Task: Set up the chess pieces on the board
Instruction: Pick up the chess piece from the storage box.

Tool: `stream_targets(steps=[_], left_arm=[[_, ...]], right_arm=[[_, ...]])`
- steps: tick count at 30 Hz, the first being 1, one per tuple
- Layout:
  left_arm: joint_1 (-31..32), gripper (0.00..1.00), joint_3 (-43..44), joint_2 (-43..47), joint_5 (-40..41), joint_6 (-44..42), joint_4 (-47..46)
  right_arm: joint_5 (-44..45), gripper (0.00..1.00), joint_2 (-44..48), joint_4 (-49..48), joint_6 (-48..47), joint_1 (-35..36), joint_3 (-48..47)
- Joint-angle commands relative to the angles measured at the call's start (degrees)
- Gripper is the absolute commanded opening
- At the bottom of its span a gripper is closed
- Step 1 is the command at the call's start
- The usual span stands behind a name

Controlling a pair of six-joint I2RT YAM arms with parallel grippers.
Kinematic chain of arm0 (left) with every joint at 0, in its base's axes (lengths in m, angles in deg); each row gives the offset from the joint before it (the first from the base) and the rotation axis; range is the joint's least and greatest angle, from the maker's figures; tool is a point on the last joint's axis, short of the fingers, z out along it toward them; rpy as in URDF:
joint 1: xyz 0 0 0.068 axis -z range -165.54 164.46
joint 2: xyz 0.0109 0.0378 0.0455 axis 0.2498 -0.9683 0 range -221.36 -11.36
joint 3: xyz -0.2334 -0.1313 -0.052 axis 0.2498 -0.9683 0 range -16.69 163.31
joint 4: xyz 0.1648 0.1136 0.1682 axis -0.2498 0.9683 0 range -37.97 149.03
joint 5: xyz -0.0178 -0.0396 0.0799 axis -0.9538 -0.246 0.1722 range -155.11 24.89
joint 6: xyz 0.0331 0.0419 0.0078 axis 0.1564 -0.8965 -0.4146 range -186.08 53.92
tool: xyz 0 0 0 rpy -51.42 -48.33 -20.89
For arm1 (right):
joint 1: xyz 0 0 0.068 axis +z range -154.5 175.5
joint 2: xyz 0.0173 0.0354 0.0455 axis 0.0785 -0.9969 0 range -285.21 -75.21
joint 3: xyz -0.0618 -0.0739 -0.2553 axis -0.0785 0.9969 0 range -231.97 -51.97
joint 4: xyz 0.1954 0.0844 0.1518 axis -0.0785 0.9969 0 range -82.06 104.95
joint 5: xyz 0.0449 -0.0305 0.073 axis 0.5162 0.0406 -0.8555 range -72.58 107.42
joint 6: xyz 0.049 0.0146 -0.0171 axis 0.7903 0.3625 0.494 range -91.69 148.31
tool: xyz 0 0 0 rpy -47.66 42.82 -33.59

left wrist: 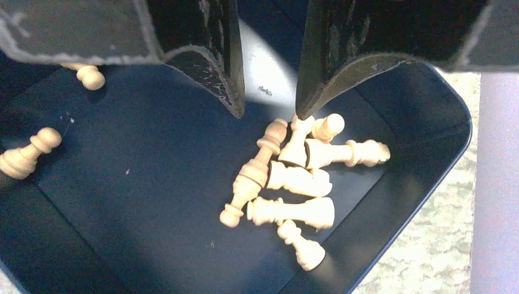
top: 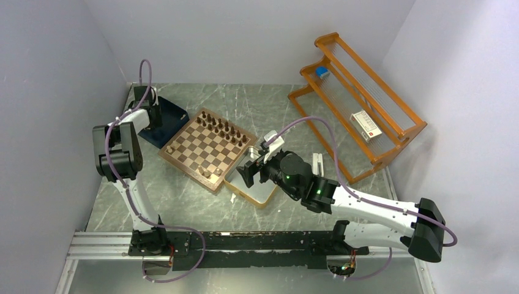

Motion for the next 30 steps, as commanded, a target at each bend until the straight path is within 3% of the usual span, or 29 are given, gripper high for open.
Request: stream_targets(steps=[1,10,30], left_arm=[[-0.6,0.42,3.6,-2.7,-1.9,-0.3,1.1],[-0.6,0.46,4.2,-3.8,-2.7,-0.5,1.8],[-0.3,0.27,4.2,-5.2,-6.7,1.3,2.1]], right_arm=[[1.0,1.0,1.1,-1.4,-0.3,-0.1,-1.2],[2.5,1.0,1.7,-1.8,0.0,-0.1,0.6],[2.5,1.0,3.1,-1.6,0.8,-0.1,1.4]])
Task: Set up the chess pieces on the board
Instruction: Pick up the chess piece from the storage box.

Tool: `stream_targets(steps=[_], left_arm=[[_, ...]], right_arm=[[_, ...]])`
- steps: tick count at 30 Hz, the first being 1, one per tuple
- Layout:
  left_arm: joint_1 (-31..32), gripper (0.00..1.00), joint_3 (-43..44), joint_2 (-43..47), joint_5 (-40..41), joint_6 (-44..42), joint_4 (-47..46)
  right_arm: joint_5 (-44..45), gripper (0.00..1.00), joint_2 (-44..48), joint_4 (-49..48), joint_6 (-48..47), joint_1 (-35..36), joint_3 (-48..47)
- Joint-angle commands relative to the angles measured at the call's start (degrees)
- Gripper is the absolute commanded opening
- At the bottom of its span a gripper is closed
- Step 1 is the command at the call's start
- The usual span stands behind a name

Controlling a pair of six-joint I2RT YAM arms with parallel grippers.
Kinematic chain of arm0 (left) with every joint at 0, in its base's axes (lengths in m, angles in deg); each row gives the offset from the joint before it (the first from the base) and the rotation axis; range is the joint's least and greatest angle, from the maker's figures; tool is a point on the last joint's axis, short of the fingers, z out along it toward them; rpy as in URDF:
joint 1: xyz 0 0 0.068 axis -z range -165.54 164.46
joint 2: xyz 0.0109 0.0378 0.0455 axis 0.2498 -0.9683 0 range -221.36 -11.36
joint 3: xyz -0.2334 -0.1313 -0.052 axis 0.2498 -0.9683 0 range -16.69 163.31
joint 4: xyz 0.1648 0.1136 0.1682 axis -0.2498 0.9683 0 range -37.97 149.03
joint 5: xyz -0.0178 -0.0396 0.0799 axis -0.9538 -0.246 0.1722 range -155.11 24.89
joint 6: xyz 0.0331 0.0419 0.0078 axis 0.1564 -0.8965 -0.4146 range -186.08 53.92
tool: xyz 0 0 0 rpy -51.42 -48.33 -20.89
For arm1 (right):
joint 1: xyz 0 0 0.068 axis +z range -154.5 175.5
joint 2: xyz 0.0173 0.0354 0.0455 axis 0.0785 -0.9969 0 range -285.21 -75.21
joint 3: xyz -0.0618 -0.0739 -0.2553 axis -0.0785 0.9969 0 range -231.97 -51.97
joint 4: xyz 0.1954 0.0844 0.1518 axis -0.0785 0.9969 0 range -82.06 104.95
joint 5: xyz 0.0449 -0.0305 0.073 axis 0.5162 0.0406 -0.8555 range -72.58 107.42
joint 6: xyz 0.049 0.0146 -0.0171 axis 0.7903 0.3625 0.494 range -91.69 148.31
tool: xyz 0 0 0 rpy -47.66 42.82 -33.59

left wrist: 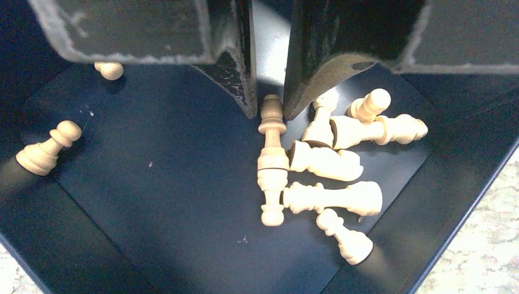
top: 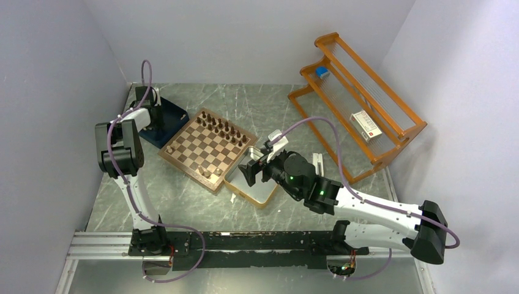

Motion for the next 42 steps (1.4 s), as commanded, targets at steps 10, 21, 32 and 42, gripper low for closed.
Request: stream_targets(steps=[10,21,32,42], left_arm=[[-0.2,0.31,2.4,-1.3,-1.0,1.3,-1.2],[-0.2,0.27,3.0,-3.2,-0.8,1.3,-2.0],[0.5,0.17,5.4,2.0,-3.5,4.7,3.6],[0.8,0.13,5.2,7.0,-5.1,6.4,5.7]], right_arm=[[1.0,1.0,2.2,-1.2,0.5,-0.1,1.2],[1.4,1.0,1.5,-1.4,0.5,-0.2,0.4],[0.2,1.0,0.8,-2.3,2.3,-0.2,0.2],[-0.6,1.0,2.2,-3.1,5.0,-0.1,2.0]])
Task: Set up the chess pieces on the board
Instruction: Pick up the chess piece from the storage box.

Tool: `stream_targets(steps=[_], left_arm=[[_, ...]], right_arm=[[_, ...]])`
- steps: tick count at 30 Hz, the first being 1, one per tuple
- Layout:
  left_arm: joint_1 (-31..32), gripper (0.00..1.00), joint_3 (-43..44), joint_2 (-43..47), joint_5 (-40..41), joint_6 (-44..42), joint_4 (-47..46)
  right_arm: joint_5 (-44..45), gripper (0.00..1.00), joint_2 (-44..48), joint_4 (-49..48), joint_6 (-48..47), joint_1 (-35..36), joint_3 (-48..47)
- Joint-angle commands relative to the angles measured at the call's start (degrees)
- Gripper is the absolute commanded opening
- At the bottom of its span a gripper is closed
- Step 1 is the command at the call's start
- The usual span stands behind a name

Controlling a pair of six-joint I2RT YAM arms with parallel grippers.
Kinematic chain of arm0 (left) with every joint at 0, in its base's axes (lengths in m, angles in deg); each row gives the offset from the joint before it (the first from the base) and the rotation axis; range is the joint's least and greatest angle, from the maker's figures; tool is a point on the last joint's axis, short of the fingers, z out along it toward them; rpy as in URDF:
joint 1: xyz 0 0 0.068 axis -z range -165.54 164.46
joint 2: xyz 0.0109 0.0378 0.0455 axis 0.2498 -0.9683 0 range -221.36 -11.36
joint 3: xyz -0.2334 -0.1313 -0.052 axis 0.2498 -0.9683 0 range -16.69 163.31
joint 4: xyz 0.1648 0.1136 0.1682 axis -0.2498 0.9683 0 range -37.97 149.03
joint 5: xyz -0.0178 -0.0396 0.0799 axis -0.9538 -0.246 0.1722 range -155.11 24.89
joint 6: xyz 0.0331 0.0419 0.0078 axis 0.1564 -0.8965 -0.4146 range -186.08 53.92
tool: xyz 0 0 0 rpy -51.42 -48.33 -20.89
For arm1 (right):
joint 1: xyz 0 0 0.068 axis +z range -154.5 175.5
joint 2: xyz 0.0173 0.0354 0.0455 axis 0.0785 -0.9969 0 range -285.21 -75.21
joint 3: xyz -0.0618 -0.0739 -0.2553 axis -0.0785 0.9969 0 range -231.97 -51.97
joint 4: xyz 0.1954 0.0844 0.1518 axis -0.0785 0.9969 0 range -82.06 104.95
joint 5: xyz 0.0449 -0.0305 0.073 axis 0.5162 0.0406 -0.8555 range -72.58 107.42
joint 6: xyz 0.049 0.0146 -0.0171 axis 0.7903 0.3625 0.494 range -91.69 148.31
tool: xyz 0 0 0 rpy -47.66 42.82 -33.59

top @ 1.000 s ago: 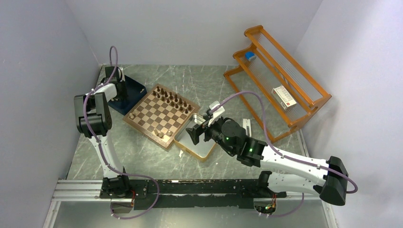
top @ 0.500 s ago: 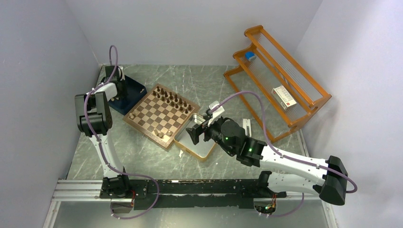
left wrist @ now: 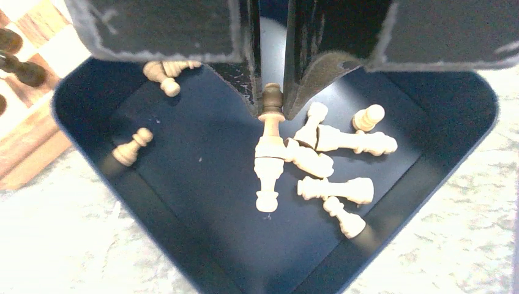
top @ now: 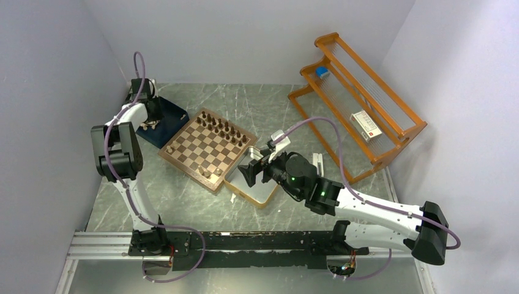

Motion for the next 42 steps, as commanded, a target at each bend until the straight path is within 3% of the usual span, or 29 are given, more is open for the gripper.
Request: stream_targets(steps=[1,7,17,23,29,37,40,42], left_arm=[[0.3,0.13,1.7,4.6,-2.1,1.3,1.4],[0.2,0.12,0.7,8.7,-4.0,2.2,3.0],[1.4,0.11,-8.5,23.3,-18.6,3.8,-0.3],[5.3,0.11,-13.9,30.8,-26.7,4.9,-0.9],[13.9,0.11,-19.0,38.6,-30.0,3.1,0.7],[18.0,0.11,-27.1,49.3,-39.3,2.0,-2.6],[18.9,0.11,-30.2,52.3,-40.8,1.1,-3.6],[19.7,0.11,-31.3,53.8,-42.0,0.7,-3.8]], right_arm=[[-0.2,1.0,1.3,-2.7,2.3,-0.2,1.3],[-1.7,1.0,-0.4,-3.9,3.3,-0.2,0.4],[0.4,1.0,-3.3,-2.8,6.8,-1.7,-2.5],[-13.0,0.98,-5.4,-7.0,12.7,-11.0,-5.1],[-33.3,0.83,-12.7,-12.4,21.9,-23.3,-9.0],[-48.5,0.57,-21.6,-16.1,29.2,-28.7,-15.8],[-52.3,0.54,-24.7,-16.3,31.4,-29.7,-18.6],[-54.3,0.58,-26.5,-16.3,31.8,-29.8,-20.4]])
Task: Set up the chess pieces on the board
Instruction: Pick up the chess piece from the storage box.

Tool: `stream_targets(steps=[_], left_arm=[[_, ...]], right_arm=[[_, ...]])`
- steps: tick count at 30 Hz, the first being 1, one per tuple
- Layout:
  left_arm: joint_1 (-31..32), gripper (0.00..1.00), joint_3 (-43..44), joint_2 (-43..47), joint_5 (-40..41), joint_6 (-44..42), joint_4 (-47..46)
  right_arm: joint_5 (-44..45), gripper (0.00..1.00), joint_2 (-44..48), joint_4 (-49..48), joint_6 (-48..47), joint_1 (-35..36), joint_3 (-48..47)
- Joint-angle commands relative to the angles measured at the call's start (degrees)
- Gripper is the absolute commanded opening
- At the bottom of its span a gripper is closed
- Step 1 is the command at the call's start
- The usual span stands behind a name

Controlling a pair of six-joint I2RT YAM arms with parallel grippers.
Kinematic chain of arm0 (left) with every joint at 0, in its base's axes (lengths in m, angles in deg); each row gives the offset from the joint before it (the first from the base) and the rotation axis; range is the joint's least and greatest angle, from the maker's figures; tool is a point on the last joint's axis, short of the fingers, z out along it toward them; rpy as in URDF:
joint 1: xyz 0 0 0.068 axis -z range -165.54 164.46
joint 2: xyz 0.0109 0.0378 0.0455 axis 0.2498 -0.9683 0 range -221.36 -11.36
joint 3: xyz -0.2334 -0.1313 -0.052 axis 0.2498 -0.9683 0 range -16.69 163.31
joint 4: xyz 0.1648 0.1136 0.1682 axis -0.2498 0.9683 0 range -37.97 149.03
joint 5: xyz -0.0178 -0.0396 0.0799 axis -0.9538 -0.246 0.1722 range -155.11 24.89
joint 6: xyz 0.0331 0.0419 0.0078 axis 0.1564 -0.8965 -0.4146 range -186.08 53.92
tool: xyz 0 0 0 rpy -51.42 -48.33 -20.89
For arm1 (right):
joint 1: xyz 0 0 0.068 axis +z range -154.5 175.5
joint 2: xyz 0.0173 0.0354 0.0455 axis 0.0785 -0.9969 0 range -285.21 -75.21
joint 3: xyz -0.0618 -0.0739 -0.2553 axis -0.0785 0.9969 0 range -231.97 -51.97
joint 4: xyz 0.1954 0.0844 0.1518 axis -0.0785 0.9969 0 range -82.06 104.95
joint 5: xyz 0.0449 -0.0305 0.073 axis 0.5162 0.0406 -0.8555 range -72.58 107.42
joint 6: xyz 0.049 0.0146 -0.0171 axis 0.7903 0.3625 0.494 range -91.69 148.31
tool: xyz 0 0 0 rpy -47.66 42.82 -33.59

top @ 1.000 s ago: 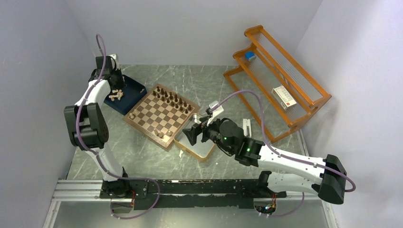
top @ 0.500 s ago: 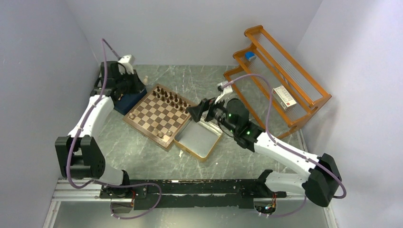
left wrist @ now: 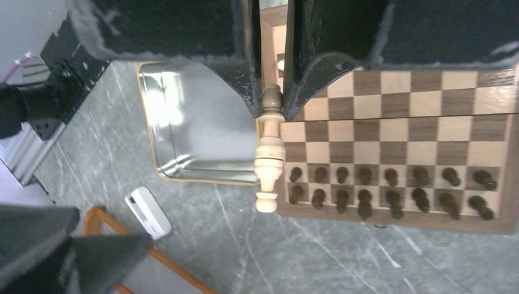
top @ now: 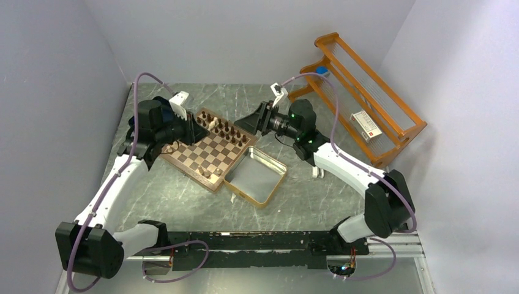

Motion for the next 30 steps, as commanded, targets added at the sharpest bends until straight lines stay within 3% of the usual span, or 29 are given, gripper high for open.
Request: stream_targets(steps=[1,5,11,20,24,30], left_arm=[[2.0,0.11,-2.8,3.1,-5.6,-1.8,-3.3],[3.7,0.11,-4.5,5.2,-6.4,-1.5,-4.7],[4.7,0.1,-5.2,6.0,-7.4,-1.6,-5.2],[5.5,0.08,-5.8,5.3,-7.8,-1.5,-6.2],[6.0,0.08,-6.1,5.2,-7.6,-1.3,-6.6],[6.2,0.07,-7.0,5.2,-7.6,-1.0,-7.4]], right_arm=[[-9.2,0.6,-3.9,-2.3,4.0,-0.9,-5.0],[-12.8,0.63,-8.0,-3.4,7.2,-0.9,-8.1],[-18.1,0.51,-14.3,-6.7,13.7,-0.9,-11.1],[-19.4,0.48,-16.2,-7.0,14.2,-0.8,-11.6],[-20.3,0.39,-16.5,-7.2,14.4,-0.7,-11.6],[-20.0,0.35,-16.3,-6.1,13.4,-0.6,-11.1]])
